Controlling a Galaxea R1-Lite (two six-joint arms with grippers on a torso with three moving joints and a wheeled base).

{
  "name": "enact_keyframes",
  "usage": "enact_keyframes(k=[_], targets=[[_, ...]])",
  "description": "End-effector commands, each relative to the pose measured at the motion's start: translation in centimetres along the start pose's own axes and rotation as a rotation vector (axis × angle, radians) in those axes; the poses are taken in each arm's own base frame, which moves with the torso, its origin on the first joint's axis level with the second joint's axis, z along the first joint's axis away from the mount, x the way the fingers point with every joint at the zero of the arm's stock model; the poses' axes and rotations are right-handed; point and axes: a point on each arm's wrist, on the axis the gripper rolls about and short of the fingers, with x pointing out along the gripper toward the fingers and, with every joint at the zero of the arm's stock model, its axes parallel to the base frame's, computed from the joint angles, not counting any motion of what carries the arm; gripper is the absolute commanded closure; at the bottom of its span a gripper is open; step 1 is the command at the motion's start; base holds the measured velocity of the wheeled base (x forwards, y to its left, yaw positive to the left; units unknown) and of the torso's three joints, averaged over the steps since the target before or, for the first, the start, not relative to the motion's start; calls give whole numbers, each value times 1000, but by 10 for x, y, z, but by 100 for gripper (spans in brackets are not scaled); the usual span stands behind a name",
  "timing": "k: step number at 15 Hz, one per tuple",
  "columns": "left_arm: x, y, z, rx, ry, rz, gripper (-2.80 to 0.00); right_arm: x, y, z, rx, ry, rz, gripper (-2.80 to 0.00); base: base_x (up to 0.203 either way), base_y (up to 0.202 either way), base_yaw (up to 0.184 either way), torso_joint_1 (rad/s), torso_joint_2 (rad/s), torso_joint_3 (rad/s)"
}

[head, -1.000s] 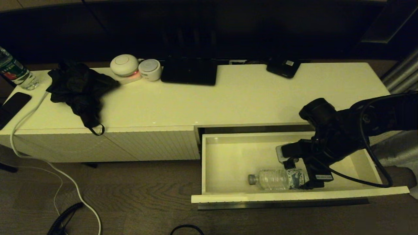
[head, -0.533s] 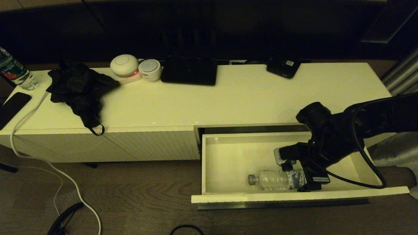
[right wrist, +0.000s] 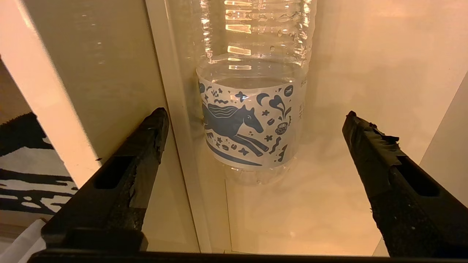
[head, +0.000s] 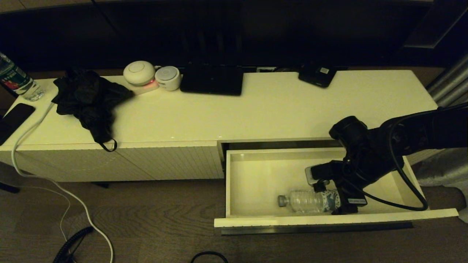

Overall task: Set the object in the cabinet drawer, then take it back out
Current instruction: Take the mineral water out of the drawer and put it on the table

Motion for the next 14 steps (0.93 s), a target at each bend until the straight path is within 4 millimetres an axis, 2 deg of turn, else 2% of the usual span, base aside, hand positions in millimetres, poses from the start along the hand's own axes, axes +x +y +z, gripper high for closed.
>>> enact_keyframes(k=[1,14], targets=[[0,0,0,-6,-1,-1,0,3,-2,-1,-2,5,6,-280,0,0,0,0,0,0],[0,0,0,-6,-2,-1,0,9,-8,-3,8,8,3,-280,0,0,0,0,0,0]])
